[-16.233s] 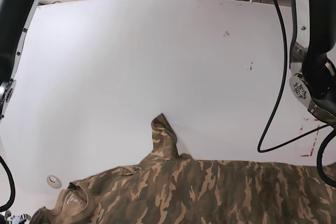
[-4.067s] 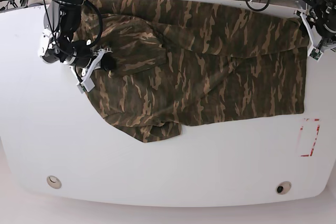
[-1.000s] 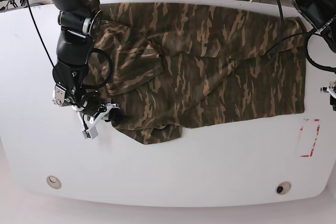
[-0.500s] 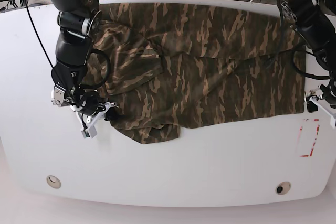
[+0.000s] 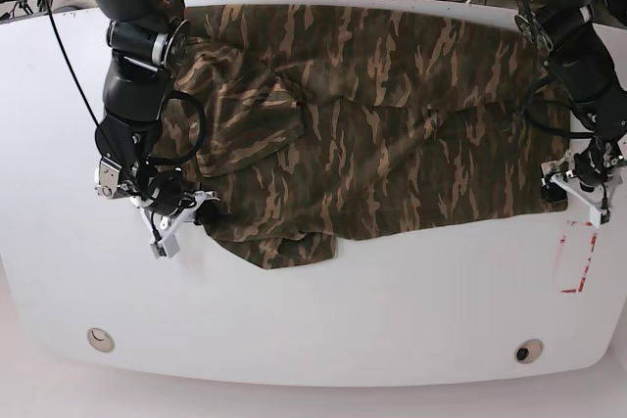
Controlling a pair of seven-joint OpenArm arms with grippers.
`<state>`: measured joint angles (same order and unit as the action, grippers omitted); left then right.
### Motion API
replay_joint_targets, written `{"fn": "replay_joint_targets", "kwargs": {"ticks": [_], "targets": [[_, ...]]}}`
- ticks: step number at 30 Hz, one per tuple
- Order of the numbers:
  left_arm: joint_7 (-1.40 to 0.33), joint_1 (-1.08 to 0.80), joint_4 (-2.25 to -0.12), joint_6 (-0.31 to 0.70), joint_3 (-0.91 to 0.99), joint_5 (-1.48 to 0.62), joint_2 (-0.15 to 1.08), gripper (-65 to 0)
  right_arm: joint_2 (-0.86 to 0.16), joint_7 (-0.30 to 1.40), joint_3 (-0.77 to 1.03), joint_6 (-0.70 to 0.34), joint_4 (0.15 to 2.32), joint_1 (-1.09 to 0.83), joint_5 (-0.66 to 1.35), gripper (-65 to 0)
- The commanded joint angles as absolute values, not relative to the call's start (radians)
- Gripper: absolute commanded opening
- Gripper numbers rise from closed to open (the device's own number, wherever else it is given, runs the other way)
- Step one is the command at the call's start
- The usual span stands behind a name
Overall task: Fold the T-shirt properly
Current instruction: 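Release the corner with the left gripper and grasp the hem corner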
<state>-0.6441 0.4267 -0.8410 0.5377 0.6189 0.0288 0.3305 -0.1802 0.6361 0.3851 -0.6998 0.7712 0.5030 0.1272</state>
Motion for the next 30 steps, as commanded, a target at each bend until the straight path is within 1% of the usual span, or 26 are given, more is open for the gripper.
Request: {"fn": "replay_joint_targets", "kwargs": {"ticks": [1, 12, 19, 26, 30], "targets": [[-0.615, 0.466, -0.834, 0.539, 0.59, 0.008, 0.349, -13.3, -0.188, 0.647, 0.384, -0.698, 0.785, 0.527, 0.114, -62.8], [-0.549, 0.472, -0.826, 0.539, 0.495, 0.005, 0.341, -13.9, -0.191, 0.659, 0.386, -0.698, 0.785, 0.524, 0.114, -62.9], [-0.55, 0.472, -0.786, 0.544, 0.489, 0.008, 0.346, -13.9, -0.193, 0.667, 0.386, -0.698, 0.785, 0.529, 0.114, -62.9], [-0.552, 0.429, -0.897, 0.539, 0.493, 0.012, 0.363, -13.9, -0.193, 0.667, 0.386, -0.698, 0.785, 0.527, 0.114, -62.9], [-0.549, 0.427, -0.895, 0.539, 0.495, 0.008, 0.384, -13.9, -0.193, 0.667, 0.386, -0.698, 0.785, 0.526, 0.114, -62.9]]}}
